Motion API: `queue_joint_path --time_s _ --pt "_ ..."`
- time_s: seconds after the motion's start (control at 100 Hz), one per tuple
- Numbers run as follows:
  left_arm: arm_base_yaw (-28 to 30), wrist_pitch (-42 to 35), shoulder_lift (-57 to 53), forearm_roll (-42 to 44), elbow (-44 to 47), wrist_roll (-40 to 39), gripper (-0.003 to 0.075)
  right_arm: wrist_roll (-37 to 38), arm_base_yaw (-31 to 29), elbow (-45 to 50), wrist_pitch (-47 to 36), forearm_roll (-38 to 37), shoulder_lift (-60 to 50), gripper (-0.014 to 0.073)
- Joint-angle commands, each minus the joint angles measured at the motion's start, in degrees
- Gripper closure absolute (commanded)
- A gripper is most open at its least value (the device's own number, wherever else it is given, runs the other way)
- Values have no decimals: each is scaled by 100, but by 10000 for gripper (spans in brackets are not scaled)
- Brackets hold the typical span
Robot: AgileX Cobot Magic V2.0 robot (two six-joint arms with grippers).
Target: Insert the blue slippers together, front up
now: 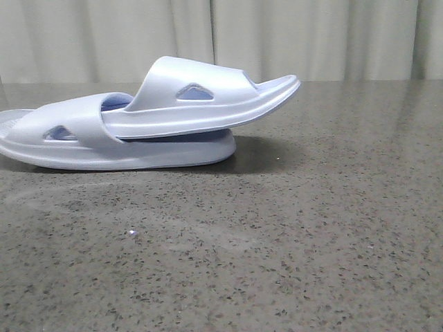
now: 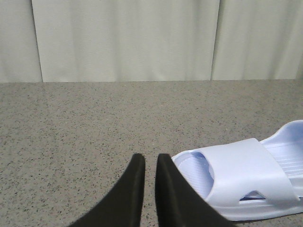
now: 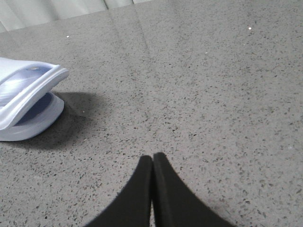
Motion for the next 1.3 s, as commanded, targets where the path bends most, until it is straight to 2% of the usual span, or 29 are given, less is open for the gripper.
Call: queue_joint_path --time_s 0.0,0.55,0.65,0.72,0.84,0.86,0.87,0.96,1.03,1.14,1.26,1.29 --pt "-37 -34 13 -172 -164 15 705 -68 8 -142 13 61 -8 675" --pt "-37 -44 13 -172 -152 15 705 -68 8 -142 13 72 -8 675" --pt "-37 -44 13 515 -142 -70 705 -68 8 -142 13 72 -8 675" --pt "-37 -139 -80 1659 -142 -1190 705 -68 8 -142 13 72 -8 675" --pt "-53 -371 -295 4482 19 -4468 705 -68 8 -142 13 72 -8 675" --pt "-64 -429 -325 4945 69 -4801 705 -68 8 -142 13 72 -8 675" --pt "-79 -469 -356 5246 104 -5271 705 -68 8 -142 13 72 -8 675" --pt "-186 -874 -603 6657 403 -6586 705 -68 8 -142 13 72 -8 675" --pt "-277 -1333 -852 7148 719 -7097 705 -68 8 -142 13 72 -8 675" --pt "-336 -1883 -1315 7438 1257 -7434 705 -68 8 -142 13 72 -8 675" --pt "-336 -1996 -1787 7478 1789 -7539 705 -68 8 -142 13 72 -8 675" --pt "-336 -1753 -1917 7512 1786 -7576 705 -68 8 -142 13 72 -8 675"
